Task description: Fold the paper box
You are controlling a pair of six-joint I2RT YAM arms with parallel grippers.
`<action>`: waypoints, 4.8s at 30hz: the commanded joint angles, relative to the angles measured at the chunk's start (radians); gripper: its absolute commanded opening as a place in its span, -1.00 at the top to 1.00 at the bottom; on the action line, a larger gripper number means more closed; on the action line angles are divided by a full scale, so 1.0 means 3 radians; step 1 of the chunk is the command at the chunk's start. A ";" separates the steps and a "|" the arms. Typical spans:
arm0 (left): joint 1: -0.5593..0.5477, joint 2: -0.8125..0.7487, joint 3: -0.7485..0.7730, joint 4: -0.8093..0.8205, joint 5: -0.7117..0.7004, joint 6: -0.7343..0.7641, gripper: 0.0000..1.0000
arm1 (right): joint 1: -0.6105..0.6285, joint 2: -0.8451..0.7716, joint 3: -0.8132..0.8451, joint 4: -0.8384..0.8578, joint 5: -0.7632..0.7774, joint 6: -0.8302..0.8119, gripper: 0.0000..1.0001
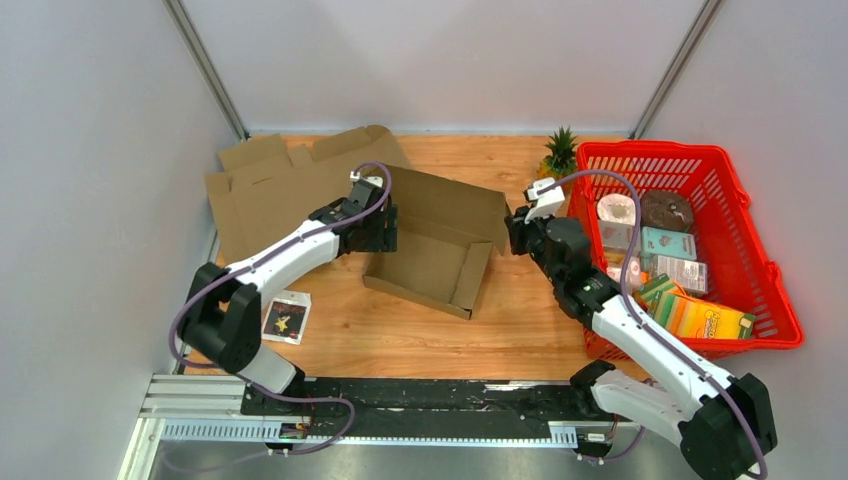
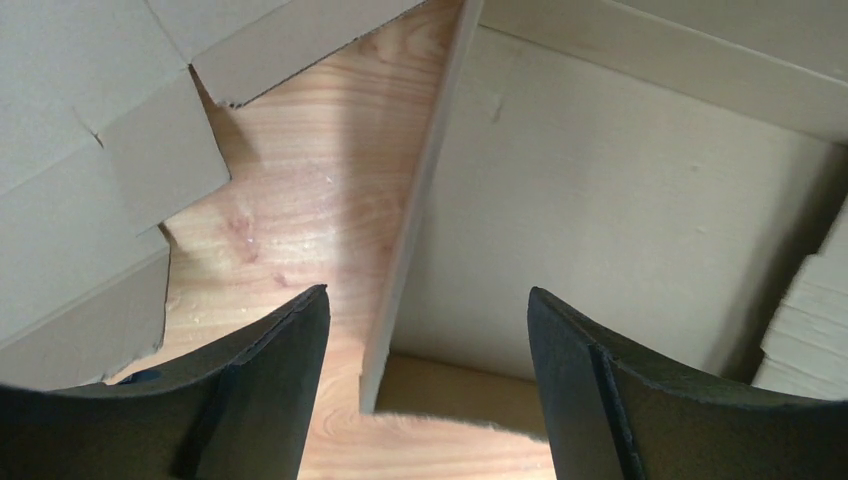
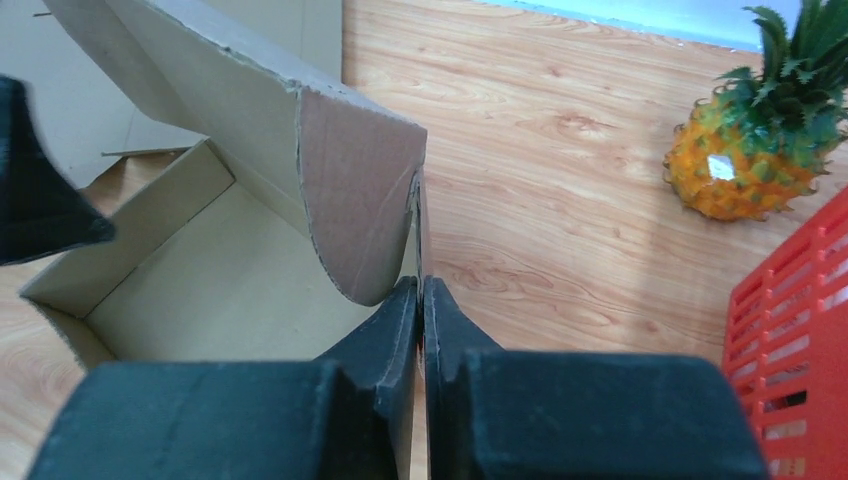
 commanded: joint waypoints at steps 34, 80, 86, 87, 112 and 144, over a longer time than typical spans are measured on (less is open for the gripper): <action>-0.0654 -0.0151 -0.0838 0.0645 -0.0629 -0.0559 0.98 | 0.0476 0.0520 0.0261 -0.1616 0.0514 0.1753 -0.52; -0.0649 -0.0539 -0.1145 0.0993 -0.0389 -0.0441 -0.04 | 0.0967 0.2225 0.0931 -0.1616 0.0979 0.1273 0.04; -0.0649 -0.1045 -0.1196 0.0753 -0.0123 -0.0492 -0.33 | 0.0941 0.1841 0.0967 -0.1734 0.0791 0.1145 -0.39; -0.0649 -0.1142 -0.1196 0.0656 -0.0103 -0.0492 -0.39 | 0.0941 0.1800 0.0957 -0.1724 0.0760 0.1130 -0.46; 0.1355 -0.2361 -0.0839 -0.2090 0.0160 -0.1274 -0.51 | 0.0941 0.1514 0.0394 -0.1269 0.0724 0.0992 -0.63; 0.3916 -0.1266 -0.1196 -0.0700 -0.0282 -0.1469 -0.72 | 0.0936 0.1278 0.0128 -0.0865 0.0274 0.0823 -0.61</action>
